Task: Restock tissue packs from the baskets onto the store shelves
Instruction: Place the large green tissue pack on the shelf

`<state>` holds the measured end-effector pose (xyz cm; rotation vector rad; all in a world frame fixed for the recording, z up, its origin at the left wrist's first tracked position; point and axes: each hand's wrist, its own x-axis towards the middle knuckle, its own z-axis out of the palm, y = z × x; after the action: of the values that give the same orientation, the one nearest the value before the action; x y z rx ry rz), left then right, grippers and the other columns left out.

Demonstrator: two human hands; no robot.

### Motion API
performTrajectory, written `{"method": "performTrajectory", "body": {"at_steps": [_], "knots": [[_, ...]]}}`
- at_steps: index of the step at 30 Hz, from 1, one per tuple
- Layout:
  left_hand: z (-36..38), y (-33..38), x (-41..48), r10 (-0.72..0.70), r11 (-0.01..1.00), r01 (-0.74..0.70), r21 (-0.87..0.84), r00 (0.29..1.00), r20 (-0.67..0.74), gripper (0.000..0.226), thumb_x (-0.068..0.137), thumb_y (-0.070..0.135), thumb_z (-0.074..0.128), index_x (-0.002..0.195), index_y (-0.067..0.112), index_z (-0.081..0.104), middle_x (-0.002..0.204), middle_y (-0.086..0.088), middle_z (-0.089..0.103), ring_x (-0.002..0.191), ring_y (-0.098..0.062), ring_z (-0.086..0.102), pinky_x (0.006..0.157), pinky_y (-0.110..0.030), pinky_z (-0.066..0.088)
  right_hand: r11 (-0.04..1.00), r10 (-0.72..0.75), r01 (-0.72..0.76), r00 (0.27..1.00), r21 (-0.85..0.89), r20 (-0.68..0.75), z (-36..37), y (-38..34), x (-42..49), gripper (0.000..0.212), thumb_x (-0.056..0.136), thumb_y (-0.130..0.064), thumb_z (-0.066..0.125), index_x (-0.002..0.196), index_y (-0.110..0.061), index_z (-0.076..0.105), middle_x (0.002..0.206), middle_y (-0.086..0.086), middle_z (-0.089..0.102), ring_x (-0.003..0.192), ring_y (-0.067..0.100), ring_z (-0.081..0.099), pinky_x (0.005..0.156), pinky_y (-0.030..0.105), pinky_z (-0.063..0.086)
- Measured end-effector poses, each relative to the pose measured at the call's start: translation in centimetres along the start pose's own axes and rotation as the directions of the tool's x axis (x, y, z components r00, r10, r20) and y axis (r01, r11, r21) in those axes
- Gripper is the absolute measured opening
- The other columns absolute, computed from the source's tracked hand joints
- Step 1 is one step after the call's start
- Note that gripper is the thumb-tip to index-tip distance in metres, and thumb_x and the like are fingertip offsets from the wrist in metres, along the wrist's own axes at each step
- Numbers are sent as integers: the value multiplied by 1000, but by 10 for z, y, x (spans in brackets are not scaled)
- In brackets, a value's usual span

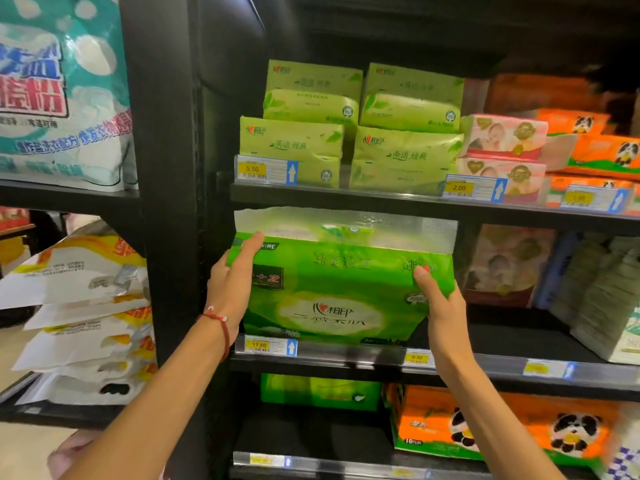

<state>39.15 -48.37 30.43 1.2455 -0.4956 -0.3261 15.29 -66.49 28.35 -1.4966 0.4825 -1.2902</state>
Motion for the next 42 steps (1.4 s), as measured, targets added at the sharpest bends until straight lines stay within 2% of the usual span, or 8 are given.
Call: {"method": "performTrajectory", "body": {"at_steps": [5, 9, 13, 17, 25, 33, 38, 42], "knots": [[-1, -3, 0, 51, 999, -50, -10, 987, 155, 90, 56, 89, 71, 133, 43, 61, 126, 15, 70, 123, -11, 62, 112, -43, 40, 993, 81, -77, 996, -91, 39, 7, 10, 16, 116, 70, -96, 60, 165, -39, 28, 166, -16, 39, 153, 11, 37, 128, 47, 27], [-1, -27, 0, 52, 990, -80, 116, 971, 234, 114, 63, 76, 76, 158, 38, 25, 147, 18, 50, 137, -10, 46, 120, -45, 29, 993, 70, -54, 986, -109, 153, 15, 23, 10, 90, 89, -62, 65, 160, -39, 15, 148, -20, 47, 136, 5, 50, 123, 39, 34], [12, -40, 3, 57, 982, -86, 168, 984, 169, 113, 85, 44, 79, 163, 27, -1, 152, 14, 28, 145, -11, 26, 122, -43, 21, 985, 139, -111, 964, -131, 227, 13, 40, 12, 100, 91, -43, 72, 163, -38, 2, 142, -34, 41, 131, -3, 49, 118, 32, 35], [22, -61, 12, 94, 976, -113, 185, 990, 109, 111, 84, 29, 82, 163, 22, 4, 129, 16, 29, 123, 1, 26, 106, -25, 24, 979, 129, -86, 964, -187, 231, 9, 61, 20, 114, 82, -48, 87, 161, -39, 6, 156, -12, 44, 142, 11, 48, 121, 43, 41], [29, -97, 52, 183, 952, -173, 252, 983, -14, 96, 70, 49, 87, 146, 32, 31, 126, 20, 52, 119, -7, 51, 101, -28, 38, 960, 12, 19, 994, -280, 110, 22, 106, 50, 107, 75, -21, 96, 155, -23, 25, 143, -7, 57, 132, 8, 59, 116, 45, 49], [42, -114, 106, 219, 941, -181, 287, 970, -108, 85, 74, 43, 90, 137, 27, 36, 121, 10, 58, 114, -14, 58, 102, -33, 44, 920, 25, -28, 1000, -391, -11, 44, 139, 93, 82, 72, -31, 98, 134, -26, 45, 125, -3, 70, 116, 19, 69, 105, 46, 55], [46, -115, 136, 200, 953, -160, 257, 970, -137, 100, 59, 60, 89, 142, 30, 41, 118, 7, 65, 112, -18, 62, 103, -35, 48, 866, 161, -159, 986, -475, -36, 58, 160, 127, 98, 72, -48, 96, 146, -1, 53, 104, 4, 74, 86, 17, 69, 56, 16, 49], [49, -121, 155, 205, 961, -167, 220, 965, -164, 101, 57, 65, 88, 140, 34, 40, 124, 5, 67, 116, -20, 64, 107, -41, 50, 953, 53, -59, 998, -297, -30, 77, 164, 136, 104, 76, -12, 95, 159, -13, 33, 139, 6, 64, 119, 19, 64, 99, 29, 54]]}}
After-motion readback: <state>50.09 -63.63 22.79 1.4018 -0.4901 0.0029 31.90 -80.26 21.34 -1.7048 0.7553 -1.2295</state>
